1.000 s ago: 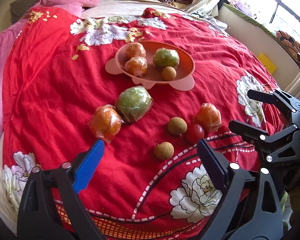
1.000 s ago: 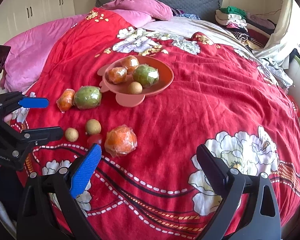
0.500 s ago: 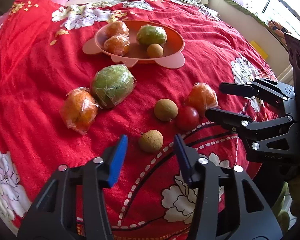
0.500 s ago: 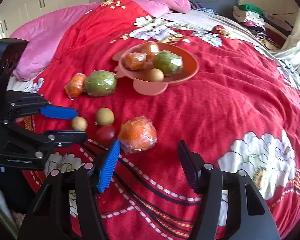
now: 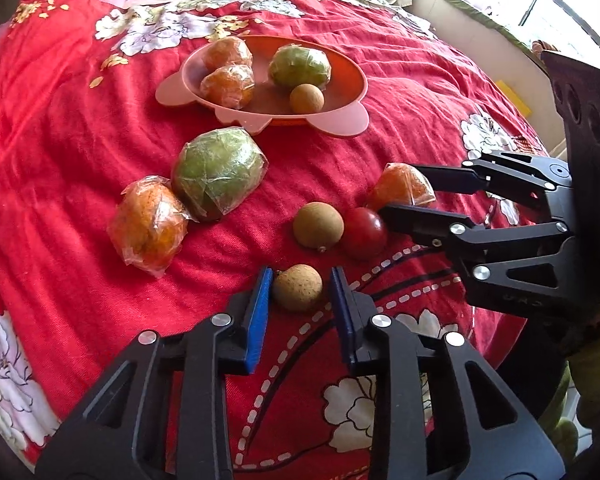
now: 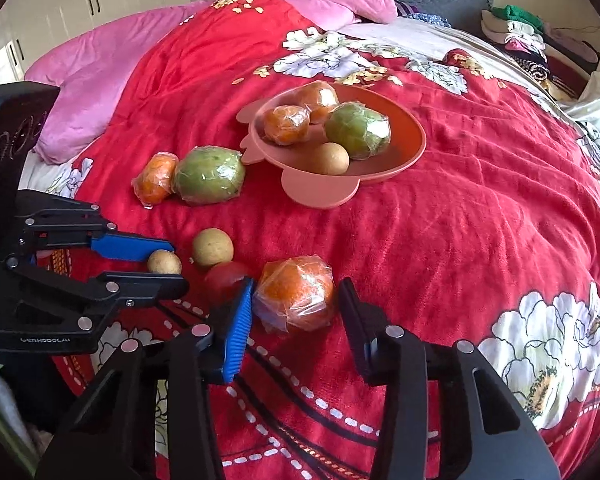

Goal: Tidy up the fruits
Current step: 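Grasp a brown kiwi with the left gripper while the right gripper grasps a wrapped orange, then carry the kiwi and wrapped orange over the pink plate with both grippers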

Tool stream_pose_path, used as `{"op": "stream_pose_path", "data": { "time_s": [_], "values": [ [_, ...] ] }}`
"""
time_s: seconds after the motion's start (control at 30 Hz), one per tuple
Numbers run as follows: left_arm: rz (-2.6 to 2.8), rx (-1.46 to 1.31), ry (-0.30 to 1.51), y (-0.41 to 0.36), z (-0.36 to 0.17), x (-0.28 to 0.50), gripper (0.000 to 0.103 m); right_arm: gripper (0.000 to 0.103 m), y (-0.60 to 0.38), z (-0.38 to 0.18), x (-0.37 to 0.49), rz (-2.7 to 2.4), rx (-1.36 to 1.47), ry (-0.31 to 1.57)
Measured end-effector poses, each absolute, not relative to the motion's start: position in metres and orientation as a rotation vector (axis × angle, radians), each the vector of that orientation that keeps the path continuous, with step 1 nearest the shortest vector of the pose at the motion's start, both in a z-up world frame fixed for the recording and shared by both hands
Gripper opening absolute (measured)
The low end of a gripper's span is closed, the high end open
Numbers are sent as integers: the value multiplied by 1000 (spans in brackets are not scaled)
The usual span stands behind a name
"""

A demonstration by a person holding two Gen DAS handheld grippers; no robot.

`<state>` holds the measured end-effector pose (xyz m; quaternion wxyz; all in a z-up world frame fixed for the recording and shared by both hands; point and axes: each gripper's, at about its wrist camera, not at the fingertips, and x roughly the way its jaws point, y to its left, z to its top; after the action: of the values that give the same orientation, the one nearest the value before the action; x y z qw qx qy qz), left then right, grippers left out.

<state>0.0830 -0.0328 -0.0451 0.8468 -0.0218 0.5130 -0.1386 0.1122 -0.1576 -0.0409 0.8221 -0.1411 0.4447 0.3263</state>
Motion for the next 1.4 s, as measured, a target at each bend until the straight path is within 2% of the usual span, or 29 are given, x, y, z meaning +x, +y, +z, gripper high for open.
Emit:
{"op": "stream_pose_path", "data": {
  "time_s": [0.17, 1.4],
  "values": [
    [-291, -45, 1086, -32, -48, 86, 17, 39, -158, -43, 112, 684, -293, 944],
    [-282, -136, 974, -10, 4, 98, 17, 38, -179, -1, 112, 639, -243, 857]
  ]
}}
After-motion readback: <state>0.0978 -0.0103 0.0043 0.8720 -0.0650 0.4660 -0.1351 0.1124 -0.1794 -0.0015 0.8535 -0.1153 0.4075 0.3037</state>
